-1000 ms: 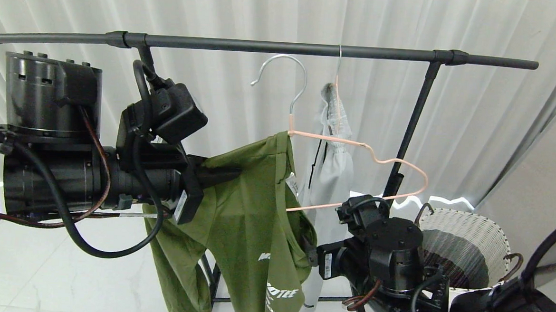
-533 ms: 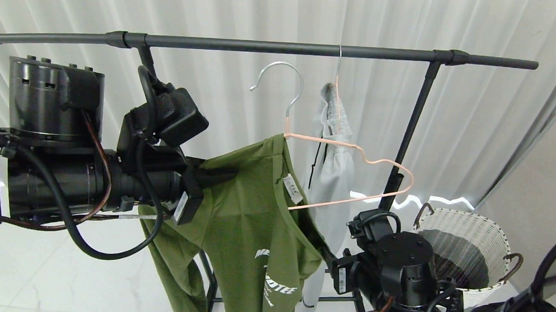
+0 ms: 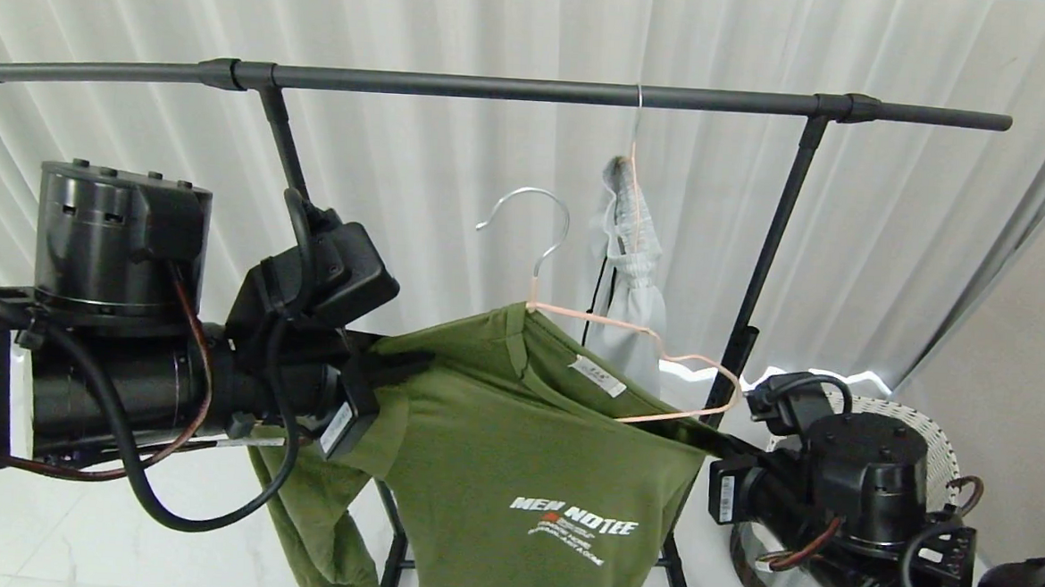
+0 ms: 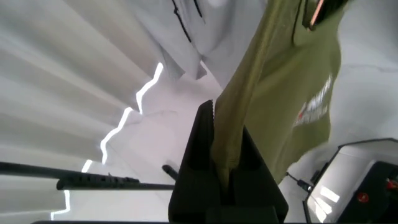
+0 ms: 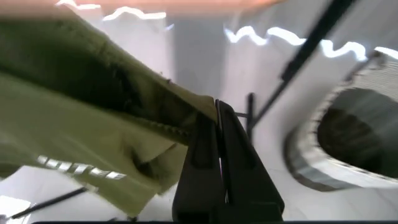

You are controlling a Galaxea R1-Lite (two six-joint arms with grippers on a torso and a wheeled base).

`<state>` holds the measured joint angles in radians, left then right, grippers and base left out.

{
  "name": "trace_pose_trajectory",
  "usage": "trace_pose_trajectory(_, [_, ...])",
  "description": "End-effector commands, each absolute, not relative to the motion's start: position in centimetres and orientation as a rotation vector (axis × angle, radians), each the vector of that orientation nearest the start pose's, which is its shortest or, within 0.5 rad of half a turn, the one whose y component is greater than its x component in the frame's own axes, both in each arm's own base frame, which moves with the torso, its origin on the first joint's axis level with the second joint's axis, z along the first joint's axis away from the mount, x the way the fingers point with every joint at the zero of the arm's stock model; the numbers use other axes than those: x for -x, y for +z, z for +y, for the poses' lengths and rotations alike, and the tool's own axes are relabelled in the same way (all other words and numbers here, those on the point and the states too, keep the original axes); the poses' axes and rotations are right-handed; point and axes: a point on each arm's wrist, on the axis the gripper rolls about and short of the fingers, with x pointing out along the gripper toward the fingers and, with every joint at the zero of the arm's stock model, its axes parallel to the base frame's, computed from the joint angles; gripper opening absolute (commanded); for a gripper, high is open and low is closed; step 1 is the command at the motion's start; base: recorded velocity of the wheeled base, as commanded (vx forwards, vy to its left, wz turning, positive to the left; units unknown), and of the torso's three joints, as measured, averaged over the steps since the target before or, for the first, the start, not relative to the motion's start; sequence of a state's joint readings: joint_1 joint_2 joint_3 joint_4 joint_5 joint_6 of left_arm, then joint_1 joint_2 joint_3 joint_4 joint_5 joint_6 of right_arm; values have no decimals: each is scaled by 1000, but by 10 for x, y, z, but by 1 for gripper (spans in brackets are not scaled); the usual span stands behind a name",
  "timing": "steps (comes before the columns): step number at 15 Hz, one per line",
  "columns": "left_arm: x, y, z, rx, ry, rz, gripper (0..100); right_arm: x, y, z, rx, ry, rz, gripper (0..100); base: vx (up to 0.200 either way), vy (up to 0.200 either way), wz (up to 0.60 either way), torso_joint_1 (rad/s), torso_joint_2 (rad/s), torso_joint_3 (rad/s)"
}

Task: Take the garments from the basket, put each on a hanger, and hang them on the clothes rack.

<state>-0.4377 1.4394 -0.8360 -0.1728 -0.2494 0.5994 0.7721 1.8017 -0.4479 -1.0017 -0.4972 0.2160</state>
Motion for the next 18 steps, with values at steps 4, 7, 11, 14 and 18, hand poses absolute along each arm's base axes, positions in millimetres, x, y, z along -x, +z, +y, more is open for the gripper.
trace_pose_trajectory(4, [-209,199,-103,-678,-769,278,0,-205,123,164,-36,197,253,0,0,0,0,0,0,0])
trace_pose_trajectory(7, [-207,191,-102,-710,-755,310,0,-203,131,162,-30,211,227,0,0,0,0,0,0,0])
trace_pose_trajectory(11, [-208,174,-102,-743,-734,382,0,-188,150,157,2,296,200,0,0,0,0,0,0,0])
trace_pose_trajectory(14, [-206,177,-110,-641,-735,375,0,-161,162,160,47,461,219,0,0,0,0,0,0,0])
trace_pose_trajectory(18, [-204,179,-115,-593,-741,359,0,-150,162,166,75,523,227,100,0,0,0,0,0,0])
